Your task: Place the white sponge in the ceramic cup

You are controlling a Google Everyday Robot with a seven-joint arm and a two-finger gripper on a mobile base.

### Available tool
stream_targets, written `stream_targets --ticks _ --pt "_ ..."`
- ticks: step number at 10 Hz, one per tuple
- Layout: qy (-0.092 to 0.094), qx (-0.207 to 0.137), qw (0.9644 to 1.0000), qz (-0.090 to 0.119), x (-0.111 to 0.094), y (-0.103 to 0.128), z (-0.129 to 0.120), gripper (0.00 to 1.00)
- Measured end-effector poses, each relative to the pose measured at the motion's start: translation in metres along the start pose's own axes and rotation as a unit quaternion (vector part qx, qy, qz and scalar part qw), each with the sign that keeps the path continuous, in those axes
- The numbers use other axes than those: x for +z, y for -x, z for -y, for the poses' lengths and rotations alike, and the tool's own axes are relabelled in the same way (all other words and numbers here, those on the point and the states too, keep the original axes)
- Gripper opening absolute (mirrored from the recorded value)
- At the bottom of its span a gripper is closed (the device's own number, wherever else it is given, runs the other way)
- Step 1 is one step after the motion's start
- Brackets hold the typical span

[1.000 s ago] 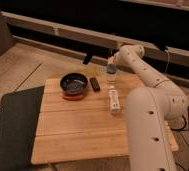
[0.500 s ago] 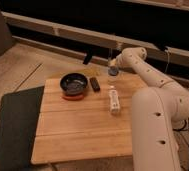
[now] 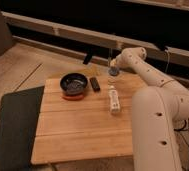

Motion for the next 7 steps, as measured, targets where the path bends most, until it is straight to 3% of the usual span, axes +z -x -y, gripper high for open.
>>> stream_targets --ticks 7 --pt "0.003 -0.001 1.0 -0.005 0.0008 -0.003 -0.0038 0.62"
